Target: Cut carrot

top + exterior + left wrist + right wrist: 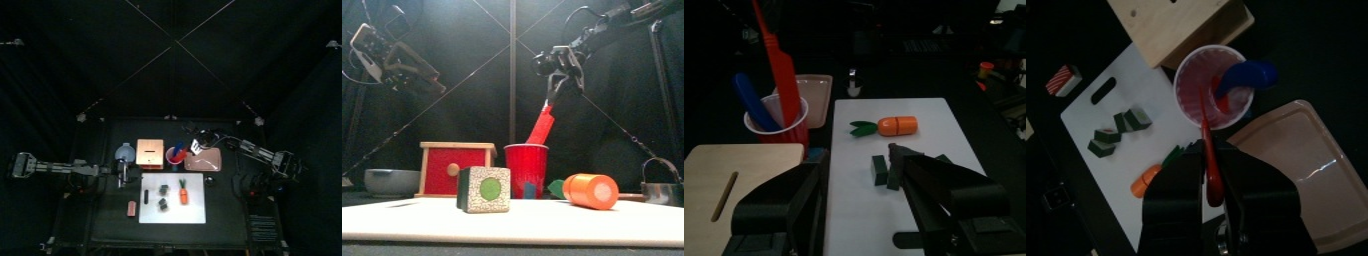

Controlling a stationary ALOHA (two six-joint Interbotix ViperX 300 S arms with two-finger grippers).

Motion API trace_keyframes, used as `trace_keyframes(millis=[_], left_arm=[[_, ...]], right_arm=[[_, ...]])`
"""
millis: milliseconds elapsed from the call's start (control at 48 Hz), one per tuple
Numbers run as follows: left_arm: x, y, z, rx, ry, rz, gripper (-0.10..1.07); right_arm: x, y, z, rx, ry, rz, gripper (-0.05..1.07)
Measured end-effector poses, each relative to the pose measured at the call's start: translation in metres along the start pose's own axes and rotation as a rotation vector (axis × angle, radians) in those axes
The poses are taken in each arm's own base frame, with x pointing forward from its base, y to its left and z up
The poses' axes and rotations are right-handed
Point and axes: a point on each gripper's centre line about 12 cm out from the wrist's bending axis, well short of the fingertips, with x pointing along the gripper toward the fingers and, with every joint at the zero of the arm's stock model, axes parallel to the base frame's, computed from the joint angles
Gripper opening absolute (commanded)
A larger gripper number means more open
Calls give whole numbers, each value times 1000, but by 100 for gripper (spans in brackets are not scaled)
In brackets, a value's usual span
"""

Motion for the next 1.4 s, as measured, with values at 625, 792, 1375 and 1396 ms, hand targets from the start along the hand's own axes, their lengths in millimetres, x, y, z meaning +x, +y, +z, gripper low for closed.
trace_keyframes(millis=[625, 792, 1375, 1396], left_arm=[[23, 8, 11, -2, -6, 23, 87], [43, 9, 11, 12, 28, 15, 87], [118, -17, 11, 42, 36, -87, 89], [118, -18, 12, 40, 35, -91, 89]], right_arm=[[-38, 54, -96, -312, -452, 118, 44], [-29, 72, -117, -415, -549, 189, 44], [-6, 88, -130, -457, -555, 245, 44], [-6, 88, -131, -457, -554, 245, 44]])
